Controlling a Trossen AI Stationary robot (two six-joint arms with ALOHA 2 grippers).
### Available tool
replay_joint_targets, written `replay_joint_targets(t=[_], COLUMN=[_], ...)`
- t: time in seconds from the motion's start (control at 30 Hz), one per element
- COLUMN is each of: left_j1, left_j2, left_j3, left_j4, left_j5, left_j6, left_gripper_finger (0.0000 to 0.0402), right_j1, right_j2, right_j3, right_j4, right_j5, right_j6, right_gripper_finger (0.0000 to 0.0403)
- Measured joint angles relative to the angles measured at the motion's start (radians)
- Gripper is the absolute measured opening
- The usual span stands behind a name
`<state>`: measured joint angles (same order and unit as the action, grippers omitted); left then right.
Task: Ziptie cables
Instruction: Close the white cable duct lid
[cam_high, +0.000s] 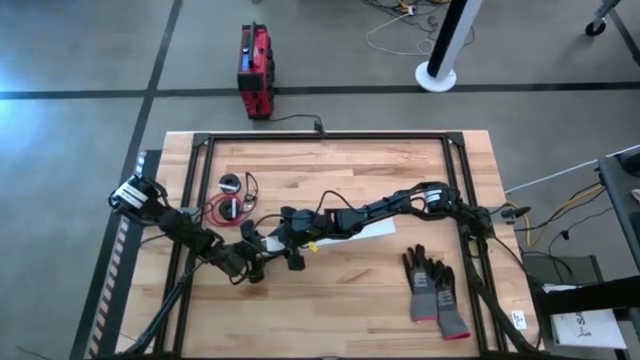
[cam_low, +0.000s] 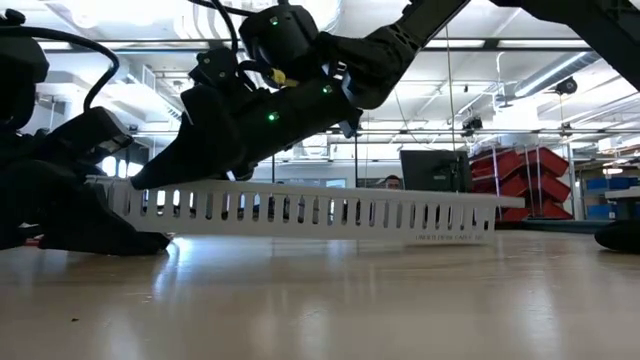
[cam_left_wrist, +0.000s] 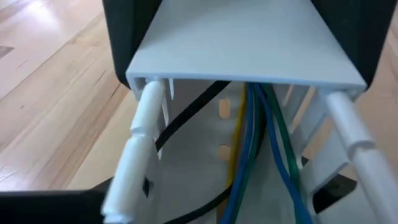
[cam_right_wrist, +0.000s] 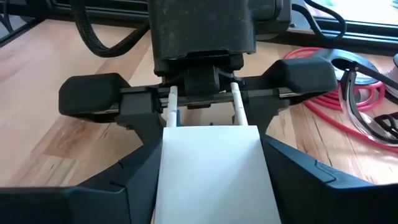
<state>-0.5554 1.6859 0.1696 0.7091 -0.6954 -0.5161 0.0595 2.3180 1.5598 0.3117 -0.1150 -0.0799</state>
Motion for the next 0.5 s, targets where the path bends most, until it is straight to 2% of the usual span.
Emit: replay_joint_targets(t=[0.5], left_j1=[0.000], left_j2=[0.000], left_j3=[-0.002], left_j4=[0.006], left_j5=[-0.003], left_j6=[-0.003], left_gripper_finger=[0.0211], right_j1=[-0.002], right_j2=[0.008], right_j3=[0.012], right_j4=[0.039], right_j5=[-0.024], right_j6=[-0.007], right_gripper_finger=[0.0230])
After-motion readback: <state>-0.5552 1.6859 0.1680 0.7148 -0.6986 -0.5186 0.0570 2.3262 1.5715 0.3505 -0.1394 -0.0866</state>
